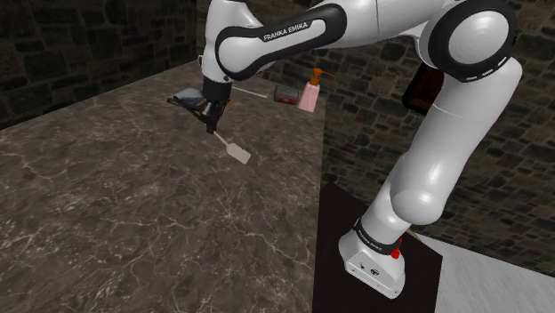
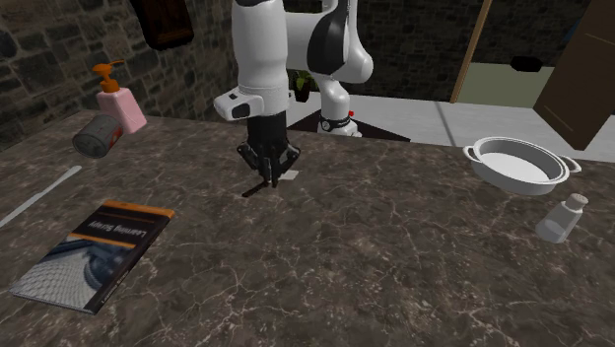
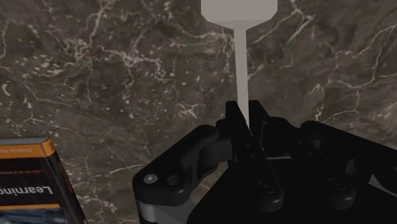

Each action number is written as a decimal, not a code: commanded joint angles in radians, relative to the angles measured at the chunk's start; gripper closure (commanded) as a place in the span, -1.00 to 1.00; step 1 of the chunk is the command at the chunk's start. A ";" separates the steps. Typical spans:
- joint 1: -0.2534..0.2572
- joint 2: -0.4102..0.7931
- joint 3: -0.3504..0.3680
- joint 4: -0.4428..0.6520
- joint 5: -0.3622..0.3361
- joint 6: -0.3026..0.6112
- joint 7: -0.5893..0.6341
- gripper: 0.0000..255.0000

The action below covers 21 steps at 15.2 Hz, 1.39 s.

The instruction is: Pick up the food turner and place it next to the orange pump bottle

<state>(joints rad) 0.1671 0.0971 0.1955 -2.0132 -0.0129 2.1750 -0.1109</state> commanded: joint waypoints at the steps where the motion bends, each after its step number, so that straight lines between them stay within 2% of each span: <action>1: -0.001 -0.009 0.000 0.015 0.002 -0.025 -0.002 1.00; 21: -0.003 -0.067 0.000 0.218 0.015 -0.284 -0.010 1.00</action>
<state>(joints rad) 0.1645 0.0304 0.1955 -1.8071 0.0026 1.9033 -0.1202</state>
